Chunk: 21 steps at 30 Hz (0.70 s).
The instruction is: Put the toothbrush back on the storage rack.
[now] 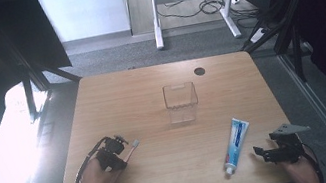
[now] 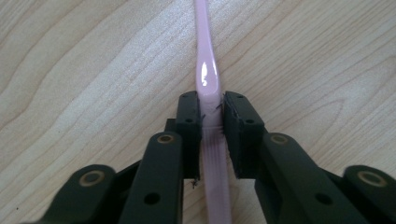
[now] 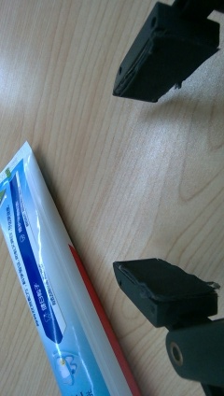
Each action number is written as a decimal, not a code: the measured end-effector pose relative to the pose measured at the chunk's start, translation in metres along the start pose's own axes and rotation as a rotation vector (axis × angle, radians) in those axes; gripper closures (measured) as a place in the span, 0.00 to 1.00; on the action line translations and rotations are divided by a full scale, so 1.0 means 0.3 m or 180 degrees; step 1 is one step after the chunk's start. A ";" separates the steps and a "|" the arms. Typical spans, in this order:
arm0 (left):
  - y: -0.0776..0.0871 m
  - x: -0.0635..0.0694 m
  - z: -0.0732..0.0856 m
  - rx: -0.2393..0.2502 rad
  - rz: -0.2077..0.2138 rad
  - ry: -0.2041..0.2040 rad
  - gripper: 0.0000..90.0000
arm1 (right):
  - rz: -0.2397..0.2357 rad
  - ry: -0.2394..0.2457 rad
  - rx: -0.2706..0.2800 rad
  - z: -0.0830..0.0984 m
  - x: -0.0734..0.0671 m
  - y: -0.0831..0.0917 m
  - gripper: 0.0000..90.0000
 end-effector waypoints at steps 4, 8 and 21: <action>0.000 0.001 -0.007 -0.0052 0.0005 -0.0010 0.88 | 0.0000 -0.0002 0.0003 0.000 -0.001 0.001 0.15; 0.000 0.004 -0.010 -0.0012 0.0061 -0.0030 0.88 | 0.0003 -0.0009 0.0008 0.000 0.002 0.003 0.15; 0.071 0.002 -0.020 0.0393 0.0212 -0.0140 0.88 | -0.0004 -0.0002 0.0000 0.001 0.001 0.001 0.15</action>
Point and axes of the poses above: each handheld gripper's, and its own axes: y roughly backward along the jaws, z roughly out of its underside, x roughly to its right, the point moved 2 cm from there along -y, roughly forward along the jaws, and after that the axes turned 9 degrees about -y, right-handed, at the moved point
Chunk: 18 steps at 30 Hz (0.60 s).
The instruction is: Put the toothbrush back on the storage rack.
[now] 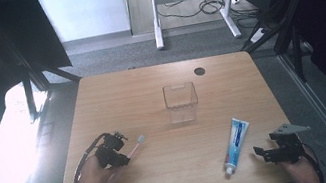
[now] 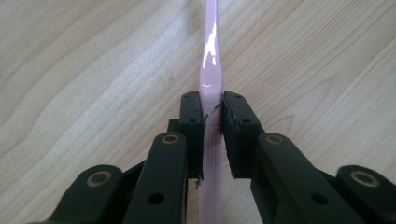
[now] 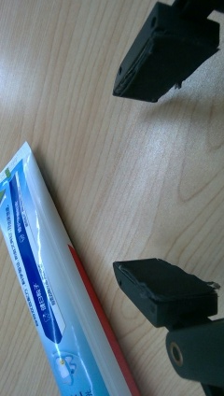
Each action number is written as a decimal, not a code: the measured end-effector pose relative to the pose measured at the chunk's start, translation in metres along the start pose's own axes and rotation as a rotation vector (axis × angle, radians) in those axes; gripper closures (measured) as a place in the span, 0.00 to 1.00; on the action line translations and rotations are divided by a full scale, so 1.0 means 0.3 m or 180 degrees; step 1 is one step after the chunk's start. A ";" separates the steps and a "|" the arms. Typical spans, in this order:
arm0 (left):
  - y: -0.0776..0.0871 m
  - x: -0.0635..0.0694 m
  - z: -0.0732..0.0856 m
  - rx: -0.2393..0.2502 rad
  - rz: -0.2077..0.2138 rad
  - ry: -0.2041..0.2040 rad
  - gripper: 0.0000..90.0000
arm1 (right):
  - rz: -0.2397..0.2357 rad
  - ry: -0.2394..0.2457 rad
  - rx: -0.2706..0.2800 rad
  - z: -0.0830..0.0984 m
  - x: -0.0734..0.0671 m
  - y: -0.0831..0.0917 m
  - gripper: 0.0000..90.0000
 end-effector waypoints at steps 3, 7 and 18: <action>0.016 0.001 -0.009 0.0089 0.0006 -0.0015 0.88 | -0.0006 0.0006 0.0003 0.000 -0.001 0.000 0.15; 0.039 0.002 -0.022 0.0196 0.0012 -0.0037 0.88 | -0.0022 0.0003 0.0007 -0.001 -0.003 0.000 0.15; 0.091 0.005 -0.064 0.0416 -0.0004 -0.0114 0.88 | -0.0074 -0.0006 0.0010 -0.001 -0.005 -0.006 0.07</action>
Point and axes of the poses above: each handheld gripper's, and its own axes: y roughly backward along the jaws, z roughly out of its underside, x roughly to its right, the point moved 2 cm from there along -y, roughly forward along the jaws, and after that the axes turned 9 degrees about -y, right-handed, at the moved point
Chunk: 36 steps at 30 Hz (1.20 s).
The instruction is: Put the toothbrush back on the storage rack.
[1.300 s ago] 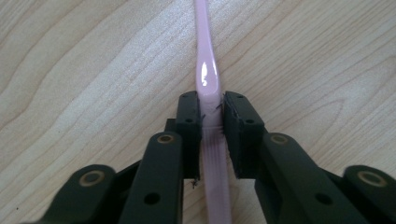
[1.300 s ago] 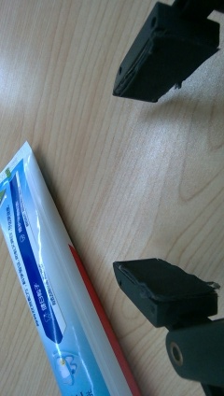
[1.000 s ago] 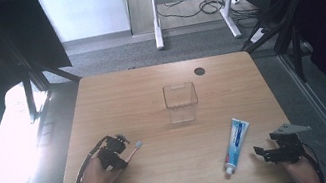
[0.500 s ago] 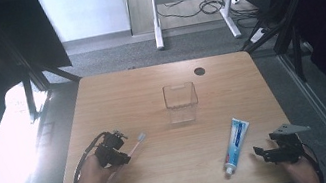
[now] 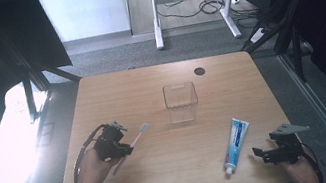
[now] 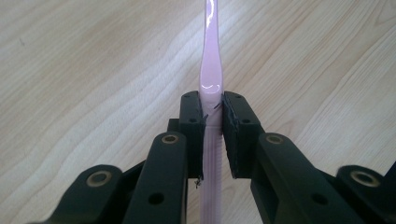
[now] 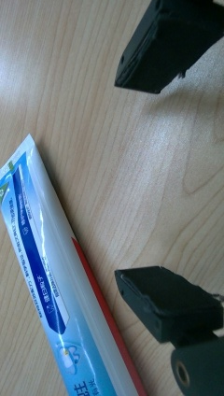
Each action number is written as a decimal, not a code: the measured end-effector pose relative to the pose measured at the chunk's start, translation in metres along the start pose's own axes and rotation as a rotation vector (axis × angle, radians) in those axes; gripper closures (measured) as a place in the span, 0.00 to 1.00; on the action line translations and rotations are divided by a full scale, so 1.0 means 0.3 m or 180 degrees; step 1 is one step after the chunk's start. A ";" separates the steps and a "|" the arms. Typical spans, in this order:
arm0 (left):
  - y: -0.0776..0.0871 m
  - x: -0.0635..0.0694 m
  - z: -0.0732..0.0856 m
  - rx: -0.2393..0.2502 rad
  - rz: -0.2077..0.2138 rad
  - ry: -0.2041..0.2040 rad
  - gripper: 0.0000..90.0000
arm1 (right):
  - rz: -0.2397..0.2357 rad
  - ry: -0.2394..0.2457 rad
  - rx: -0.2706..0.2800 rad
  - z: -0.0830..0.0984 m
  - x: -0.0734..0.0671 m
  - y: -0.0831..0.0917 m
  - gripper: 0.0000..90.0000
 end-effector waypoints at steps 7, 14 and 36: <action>0.021 0.004 -0.040 0.0140 -0.0013 -0.0059 0.88 | -0.0024 -0.0009 -0.0014 0.000 -0.002 -0.003 0.03; 0.043 0.014 -0.084 0.0287 -0.0036 -0.0118 0.88 | -0.0026 -0.0013 -0.0035 0.001 -0.004 -0.006 0.00; 0.086 0.012 -0.237 0.0904 -0.0084 -0.0287 0.88 | -0.0023 -0.0003 -0.0016 0.000 -0.002 -0.004 0.00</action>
Point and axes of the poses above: each handheld gripper's, and its own axes: y roughly backward along the jaws, z roughly out of its underside, x roughly to its right, the point moved 2 cm from there along -y, roughly forward along the jaws, and after that the axes turned 9 degrees about -y, right-handed, at the moved point
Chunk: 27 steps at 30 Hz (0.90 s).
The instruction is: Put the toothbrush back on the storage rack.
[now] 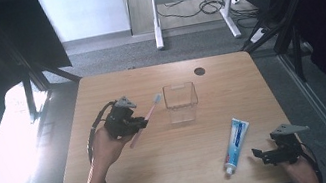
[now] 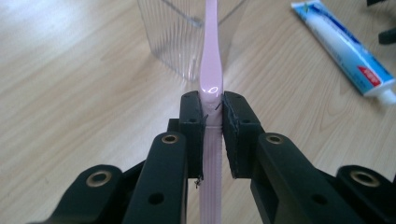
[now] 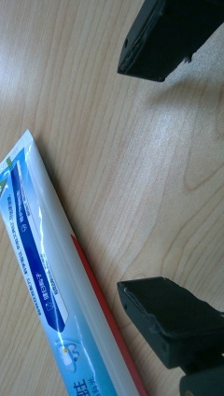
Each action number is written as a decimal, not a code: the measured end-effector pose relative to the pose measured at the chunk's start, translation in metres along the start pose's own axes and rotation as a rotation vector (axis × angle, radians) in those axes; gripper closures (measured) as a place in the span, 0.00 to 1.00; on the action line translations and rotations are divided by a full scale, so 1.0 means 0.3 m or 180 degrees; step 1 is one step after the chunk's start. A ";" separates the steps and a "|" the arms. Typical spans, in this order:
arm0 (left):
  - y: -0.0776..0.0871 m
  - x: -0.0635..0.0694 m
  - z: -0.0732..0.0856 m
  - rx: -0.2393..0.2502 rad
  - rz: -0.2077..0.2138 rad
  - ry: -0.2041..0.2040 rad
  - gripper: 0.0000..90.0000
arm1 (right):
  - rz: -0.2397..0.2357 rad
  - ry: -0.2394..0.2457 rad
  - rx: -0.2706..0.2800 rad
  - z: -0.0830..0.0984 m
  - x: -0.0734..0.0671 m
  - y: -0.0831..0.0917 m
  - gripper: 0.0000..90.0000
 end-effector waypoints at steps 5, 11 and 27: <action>-0.008 -0.007 -0.039 0.0183 -0.0022 -0.0006 0.88 | 0.0001 0.0008 -0.0005 0.000 -0.001 -0.001 0.00; -0.018 -0.013 -0.070 0.0318 -0.0079 -0.0018 0.88 | -0.0001 0.0008 -0.0005 0.000 0.000 0.000 0.00; -0.079 -0.028 -0.166 0.0609 -0.0136 -0.0024 0.88 | -0.0008 0.0015 0.0008 -0.001 0.001 0.001 0.00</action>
Point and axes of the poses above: each handheld gripper's, and its own axes: y roughly backward along the jaws, z roughly out of its underside, x roughly to its right, the point moved 2 cm from there along -y, roughly forward along the jaws, and after that the axes turned 9 degrees about -y, right-handed, at the moved point
